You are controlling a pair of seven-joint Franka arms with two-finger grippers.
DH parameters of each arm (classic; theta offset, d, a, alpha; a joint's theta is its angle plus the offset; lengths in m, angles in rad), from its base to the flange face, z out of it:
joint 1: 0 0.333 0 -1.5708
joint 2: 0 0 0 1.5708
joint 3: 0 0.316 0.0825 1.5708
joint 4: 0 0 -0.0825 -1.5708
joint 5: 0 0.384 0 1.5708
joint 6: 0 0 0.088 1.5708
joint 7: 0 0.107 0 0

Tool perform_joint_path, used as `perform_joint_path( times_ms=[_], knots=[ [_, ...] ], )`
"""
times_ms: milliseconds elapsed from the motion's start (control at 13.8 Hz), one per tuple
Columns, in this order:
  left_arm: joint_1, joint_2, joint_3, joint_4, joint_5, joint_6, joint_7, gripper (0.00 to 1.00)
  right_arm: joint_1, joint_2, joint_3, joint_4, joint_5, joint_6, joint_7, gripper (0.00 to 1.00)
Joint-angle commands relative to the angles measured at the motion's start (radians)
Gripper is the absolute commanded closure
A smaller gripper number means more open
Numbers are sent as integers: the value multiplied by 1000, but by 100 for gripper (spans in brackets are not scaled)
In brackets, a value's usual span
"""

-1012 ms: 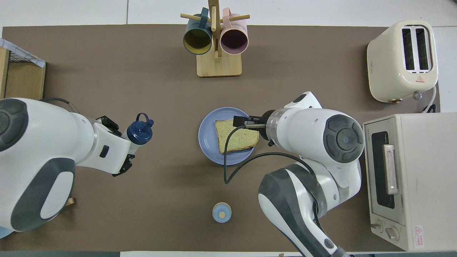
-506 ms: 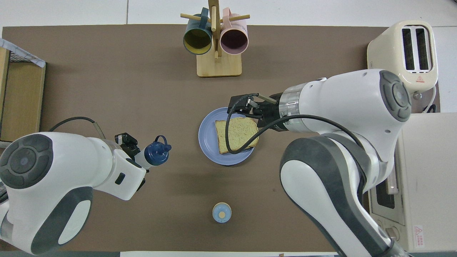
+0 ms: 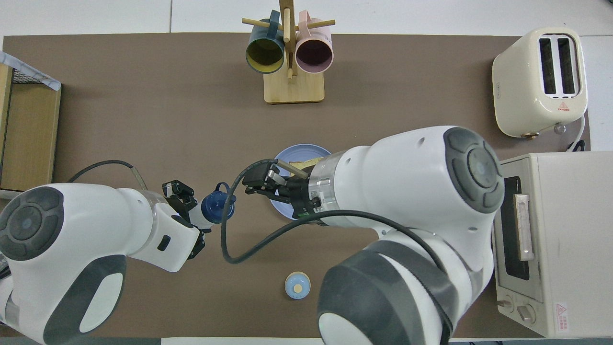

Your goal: Put bread on plate and add seasoning

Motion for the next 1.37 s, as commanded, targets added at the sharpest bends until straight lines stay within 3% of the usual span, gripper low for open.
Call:
perform_joint_path(
  times_ms=[0, 145, 506, 723, 1301],
  knots=[
    [-14, -49, 9, -42, -31, 32, 12, 100, 30, 18, 2, 43, -95, 5, 23, 0],
    [-12, -52, 10, -42, -33, 32, 12, 100, 56, 70, 1, 111, -135, -7, 75, 0],
    [-12, -52, 10, -42, -47, 32, 11, 100, 64, 110, 2, 166, -137, 11, 158, 0],
    [-11, -50, 10, -40, -53, 32, 11, 100, 78, 116, 2, 166, -136, 13, 172, 18],
    [-9, -50, 12, -40, -59, 25, 11, 100, 67, 144, 1, 248, -131, -66, 261, 33]
  ],
)
